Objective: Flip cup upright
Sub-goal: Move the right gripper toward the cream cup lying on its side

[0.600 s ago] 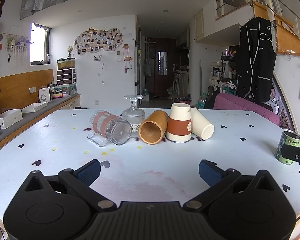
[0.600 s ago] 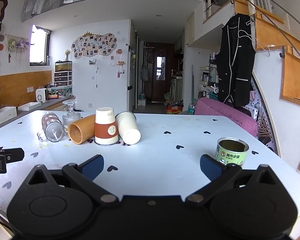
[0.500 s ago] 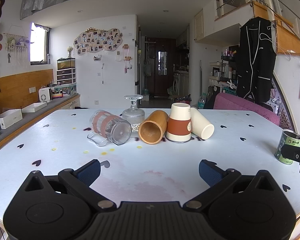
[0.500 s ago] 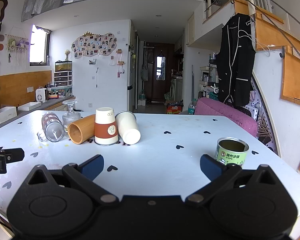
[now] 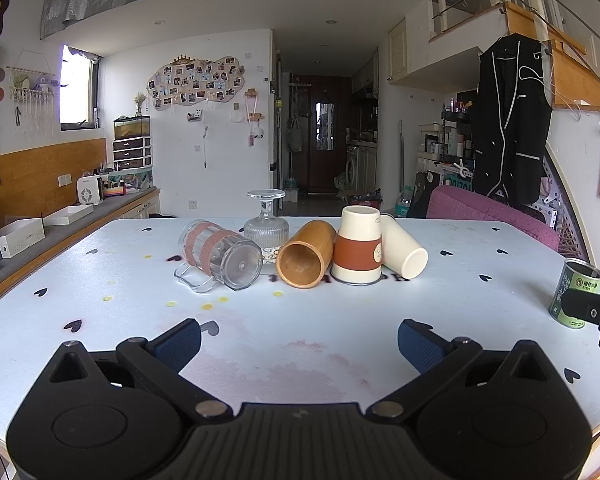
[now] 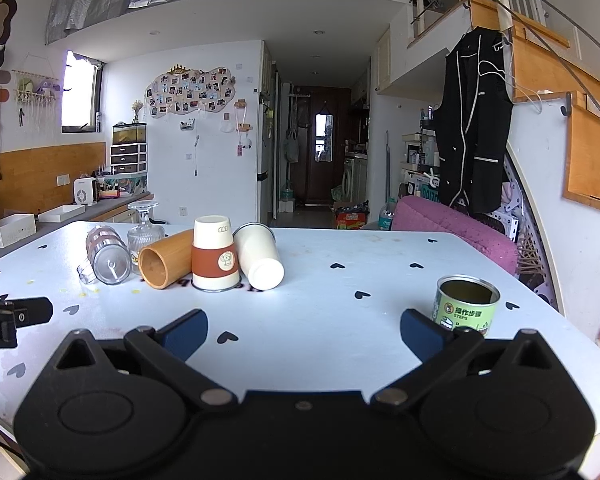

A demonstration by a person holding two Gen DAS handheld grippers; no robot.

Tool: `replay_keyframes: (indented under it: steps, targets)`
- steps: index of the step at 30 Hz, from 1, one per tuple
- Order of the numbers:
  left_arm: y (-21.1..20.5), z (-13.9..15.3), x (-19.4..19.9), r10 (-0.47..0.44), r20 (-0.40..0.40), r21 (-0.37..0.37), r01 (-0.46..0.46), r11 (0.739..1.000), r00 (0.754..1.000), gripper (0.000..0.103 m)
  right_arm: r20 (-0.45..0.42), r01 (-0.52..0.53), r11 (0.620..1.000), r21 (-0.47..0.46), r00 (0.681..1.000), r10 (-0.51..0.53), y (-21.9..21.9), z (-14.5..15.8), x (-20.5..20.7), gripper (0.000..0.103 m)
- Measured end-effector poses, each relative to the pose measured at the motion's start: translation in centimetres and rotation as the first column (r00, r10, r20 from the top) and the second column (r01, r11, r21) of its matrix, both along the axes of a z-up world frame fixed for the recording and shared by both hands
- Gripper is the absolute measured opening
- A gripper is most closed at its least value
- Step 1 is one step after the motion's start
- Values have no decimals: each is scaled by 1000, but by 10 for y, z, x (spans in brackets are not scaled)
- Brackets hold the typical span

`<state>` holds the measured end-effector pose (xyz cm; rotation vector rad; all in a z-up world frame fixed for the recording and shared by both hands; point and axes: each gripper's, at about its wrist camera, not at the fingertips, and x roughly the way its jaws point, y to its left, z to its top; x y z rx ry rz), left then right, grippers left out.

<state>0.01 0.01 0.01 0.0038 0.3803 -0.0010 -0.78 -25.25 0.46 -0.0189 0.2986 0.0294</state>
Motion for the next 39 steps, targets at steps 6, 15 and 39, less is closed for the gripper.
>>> replay_keyframes:
  steps: [6,15,39]
  targets:
    - [0,0,0,0,0,0,0,1000,1000,103,0,0,1000,0,1000,0,1,1,-1,103]
    - [0,0,0,0,-1,0,0,1000,1000,103,-1,0,1000,2,1000,0,0,0,-1,103]
    - [-4,1,1,-7,-13,-1,7,1000,1000,103,-74,-73,997,-25,995,71,-14,48,72,103]
